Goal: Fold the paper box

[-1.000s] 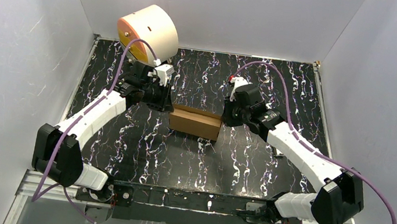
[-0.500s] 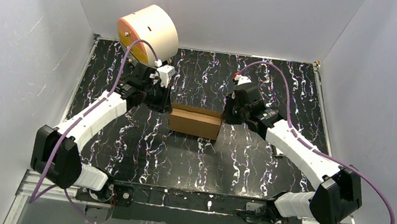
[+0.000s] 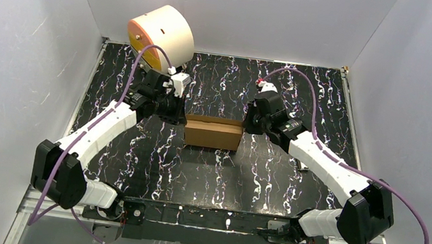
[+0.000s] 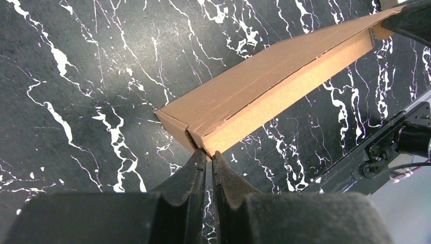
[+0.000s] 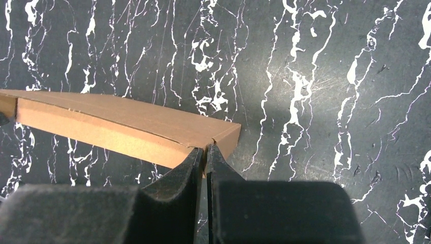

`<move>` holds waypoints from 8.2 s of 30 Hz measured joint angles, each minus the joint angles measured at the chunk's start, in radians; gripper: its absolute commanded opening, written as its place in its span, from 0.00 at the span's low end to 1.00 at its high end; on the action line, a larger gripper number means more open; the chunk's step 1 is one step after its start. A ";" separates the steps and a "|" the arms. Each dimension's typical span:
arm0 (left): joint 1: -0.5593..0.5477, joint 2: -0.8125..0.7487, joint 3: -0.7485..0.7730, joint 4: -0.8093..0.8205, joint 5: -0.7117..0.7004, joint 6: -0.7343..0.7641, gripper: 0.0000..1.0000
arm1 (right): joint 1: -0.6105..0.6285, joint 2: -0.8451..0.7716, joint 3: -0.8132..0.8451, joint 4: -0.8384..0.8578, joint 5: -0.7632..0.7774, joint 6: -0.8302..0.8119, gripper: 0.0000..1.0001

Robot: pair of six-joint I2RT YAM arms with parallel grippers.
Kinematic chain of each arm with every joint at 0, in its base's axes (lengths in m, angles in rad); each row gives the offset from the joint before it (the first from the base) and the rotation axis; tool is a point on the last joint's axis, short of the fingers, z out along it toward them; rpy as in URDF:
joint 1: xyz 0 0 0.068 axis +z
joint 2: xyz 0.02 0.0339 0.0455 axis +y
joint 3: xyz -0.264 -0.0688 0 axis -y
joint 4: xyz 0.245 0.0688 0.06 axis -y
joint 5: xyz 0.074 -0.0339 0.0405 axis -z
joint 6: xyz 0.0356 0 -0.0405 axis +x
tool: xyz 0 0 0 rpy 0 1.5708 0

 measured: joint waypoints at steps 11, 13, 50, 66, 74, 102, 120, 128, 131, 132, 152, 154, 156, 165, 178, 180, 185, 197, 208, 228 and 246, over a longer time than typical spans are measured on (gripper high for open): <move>-0.003 -0.035 -0.001 -0.004 -0.020 -0.010 0.07 | 0.000 -0.025 -0.092 0.124 0.014 0.013 0.14; -0.004 -0.035 -0.001 -0.006 -0.023 -0.010 0.07 | 0.000 -0.030 -0.100 0.132 0.014 0.016 0.14; -0.020 -0.206 -0.186 0.040 -0.139 -0.072 0.47 | 0.003 -0.153 -0.251 0.275 -0.081 -0.072 0.62; -0.020 -0.199 -0.136 0.058 -0.181 -0.097 0.33 | 0.003 -0.174 -0.229 0.266 -0.081 -0.159 0.42; -0.020 -0.152 -0.112 0.059 -0.181 -0.073 0.27 | 0.003 -0.151 -0.228 0.249 -0.088 -0.170 0.33; -0.019 -0.090 -0.077 0.058 -0.103 -0.055 0.11 | 0.003 -0.121 -0.190 0.242 -0.107 -0.171 0.18; -0.019 -0.088 -0.073 0.053 -0.149 -0.057 0.00 | 0.002 -0.117 -0.190 0.243 -0.119 -0.124 0.12; -0.019 -0.083 -0.064 0.042 -0.159 -0.054 0.00 | 0.002 -0.116 -0.188 0.240 -0.121 -0.090 0.12; -0.019 -0.083 -0.064 0.042 -0.156 -0.055 0.00 | 0.002 -0.108 -0.177 0.227 -0.113 -0.074 0.12; -0.019 -0.083 -0.064 0.042 -0.154 -0.056 0.00 | 0.002 -0.106 -0.175 0.225 -0.109 -0.070 0.12; -0.020 -0.084 -0.064 0.042 -0.113 -0.079 0.00 | 0.002 -0.097 -0.167 0.223 -0.030 -0.020 0.09; -0.021 -0.084 -0.064 0.042 -0.112 -0.080 0.00 | 0.002 -0.097 -0.167 0.223 -0.028 -0.020 0.09; -0.021 -0.084 -0.064 0.042 -0.111 -0.080 0.00 | 0.002 -0.097 -0.167 0.223 -0.027 -0.021 0.08; -0.021 -0.084 -0.064 0.042 -0.108 -0.081 0.00 | 0.002 -0.095 -0.180 0.249 -0.019 -0.020 0.07; -0.021 -0.090 -0.064 0.039 -0.104 -0.090 0.00 | 0.005 -0.095 -0.198 0.283 0.002 -0.006 0.04; -0.021 -0.093 -0.066 0.035 -0.105 -0.088 0.00 | 0.009 -0.095 -0.203 0.295 0.006 -0.013 0.04; -0.022 -0.096 -0.071 0.026 -0.112 -0.084 0.00 | 0.018 -0.095 -0.212 0.315 0.010 -0.029 0.04; -0.023 -0.097 -0.072 0.031 -0.119 -0.209 0.00 | 0.025 -0.095 -0.219 0.330 0.032 -0.047 0.04; -0.024 -0.099 -0.076 0.068 -0.136 -0.327 0.00 | 0.025 -0.100 -0.236 0.352 0.058 -0.050 0.04; -0.035 -0.165 -0.195 0.167 -0.175 -0.309 0.00 | 0.044 -0.123 -0.286 0.418 0.058 -0.059 0.03; -0.061 -0.243 -0.327 0.305 -0.200 -0.276 0.00 | 0.055 -0.186 -0.508 0.748 0.035 -0.187 0.07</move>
